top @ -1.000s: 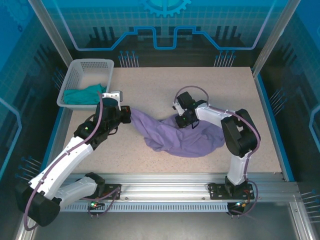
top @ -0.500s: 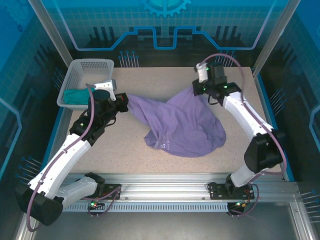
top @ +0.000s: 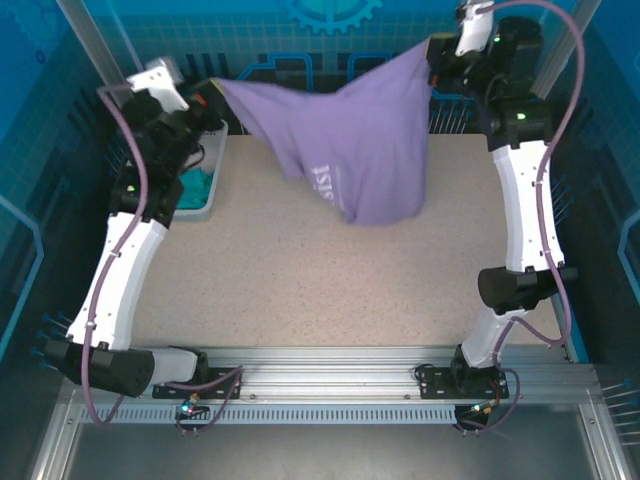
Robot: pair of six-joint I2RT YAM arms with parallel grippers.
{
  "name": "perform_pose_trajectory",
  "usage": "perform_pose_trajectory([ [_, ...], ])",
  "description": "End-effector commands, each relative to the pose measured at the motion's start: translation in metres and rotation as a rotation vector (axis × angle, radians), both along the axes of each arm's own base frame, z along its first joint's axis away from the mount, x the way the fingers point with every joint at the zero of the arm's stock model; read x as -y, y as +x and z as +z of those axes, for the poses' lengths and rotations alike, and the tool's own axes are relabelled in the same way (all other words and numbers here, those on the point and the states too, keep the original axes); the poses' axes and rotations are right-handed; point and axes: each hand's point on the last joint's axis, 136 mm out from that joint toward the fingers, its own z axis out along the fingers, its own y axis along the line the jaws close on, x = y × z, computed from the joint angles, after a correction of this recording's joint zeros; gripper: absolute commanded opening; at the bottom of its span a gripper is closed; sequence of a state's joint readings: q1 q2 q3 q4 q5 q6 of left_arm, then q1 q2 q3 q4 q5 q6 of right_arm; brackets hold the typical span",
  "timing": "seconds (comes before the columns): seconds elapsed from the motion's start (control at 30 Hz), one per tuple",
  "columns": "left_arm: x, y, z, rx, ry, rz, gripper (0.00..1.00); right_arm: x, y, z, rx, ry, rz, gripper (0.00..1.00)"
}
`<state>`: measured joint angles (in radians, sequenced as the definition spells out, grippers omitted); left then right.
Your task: Fold the inside-out t-shirt
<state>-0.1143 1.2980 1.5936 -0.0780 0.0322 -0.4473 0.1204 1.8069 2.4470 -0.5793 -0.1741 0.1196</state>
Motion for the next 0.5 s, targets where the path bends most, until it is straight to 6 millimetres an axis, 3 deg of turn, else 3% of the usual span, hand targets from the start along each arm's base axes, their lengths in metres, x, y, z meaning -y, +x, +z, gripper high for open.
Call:
perform_pose_trajectory([
  [0.0, 0.019, -0.059, 0.062, 0.209, 0.018, -0.159, 0.00, 0.000, -0.040, 0.018, 0.001, 0.004, 0.031, 0.00],
  [0.1, 0.030, -0.075, 0.019, 0.144, -0.008, -0.243, 0.00, 0.001, -0.059, -0.030, -0.069, 0.019, 0.033, 0.00],
  [0.2, 0.040, -0.081, -0.068, -0.017, -0.073, -0.318, 0.00, 0.001, -0.086, -0.109, -0.202, 0.047, 0.021, 0.00],
  [0.3, 0.048, -0.094, -0.173, -0.260, -0.111, -0.362, 0.00, -0.006, -0.122, -0.217, -0.422, 0.044, 0.024, 0.00],
  [0.37, 0.050, -0.109, -0.244, -0.425, -0.138, -0.370, 0.09, -0.005, -0.147, -0.297, -0.612, 0.036, -0.001, 0.05],
  [0.47, 0.054, -0.132, -0.322, -0.600, -0.169, -0.387, 0.36, -0.008, -0.184, -0.395, -0.852, 0.065, 0.009, 0.22],
])
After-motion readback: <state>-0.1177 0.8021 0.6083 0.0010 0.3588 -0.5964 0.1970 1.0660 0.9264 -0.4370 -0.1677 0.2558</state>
